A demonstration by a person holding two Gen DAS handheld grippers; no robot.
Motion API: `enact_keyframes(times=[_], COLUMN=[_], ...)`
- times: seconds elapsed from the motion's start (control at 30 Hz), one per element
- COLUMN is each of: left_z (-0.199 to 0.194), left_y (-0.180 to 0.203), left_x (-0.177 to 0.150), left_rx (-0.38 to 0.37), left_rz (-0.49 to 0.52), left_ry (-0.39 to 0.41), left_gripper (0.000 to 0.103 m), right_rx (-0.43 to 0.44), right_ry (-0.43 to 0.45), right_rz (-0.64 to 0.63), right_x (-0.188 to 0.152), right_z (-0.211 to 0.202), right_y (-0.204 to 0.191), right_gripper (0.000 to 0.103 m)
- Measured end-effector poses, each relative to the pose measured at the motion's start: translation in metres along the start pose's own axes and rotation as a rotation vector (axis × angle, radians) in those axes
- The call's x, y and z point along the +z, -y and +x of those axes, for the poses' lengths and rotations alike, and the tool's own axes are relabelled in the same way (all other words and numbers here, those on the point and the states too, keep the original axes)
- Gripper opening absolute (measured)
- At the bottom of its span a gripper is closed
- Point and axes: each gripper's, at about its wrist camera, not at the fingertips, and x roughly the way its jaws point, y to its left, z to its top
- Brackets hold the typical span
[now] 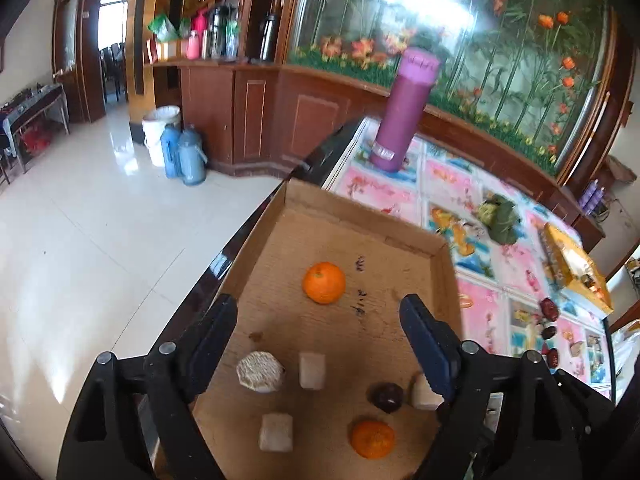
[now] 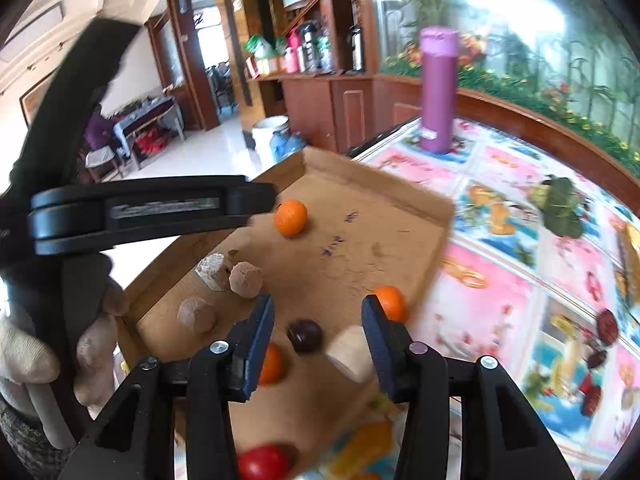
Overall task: Organize fruits
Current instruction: 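Open both tools to drop the orange and chestnut into the box, then move both open tools back toward the red dates on the table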
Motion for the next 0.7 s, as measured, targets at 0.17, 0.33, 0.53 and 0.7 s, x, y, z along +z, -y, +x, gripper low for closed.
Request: enact_keyframes(times=[0.17, 0.33, 0.53, 0.7], left_z=[-0.037, -0.051, -0.064, -0.085], left_y=[0.019, 0.045, 0.071, 0.094], left_x=[-0.023, -0.043, -0.055, -0.061], left_rx=[0.067, 0.149, 0.150, 0.159], left_rz=[0.012, 0.073, 0.117, 0.166], left_ry=[0.079, 0.098, 0.098, 0.158], left_gripper=[0.083, 0.064, 0.050, 0.050], right_rx=[-0.072, -0.134, -0.156, -0.170], right_ry=[0.055, 0.084, 0.113, 0.151], right_rz=[0.065, 0.161, 0.233, 0.249], right_x=[-0.021, -0.045, -0.063, -0.075], right_z=[-0.037, -0.066, -0.095, -0.117], right_y=[0.023, 0.049, 0.070, 0.079], right_gripper=[0.058, 0.059, 0.059, 0.061])
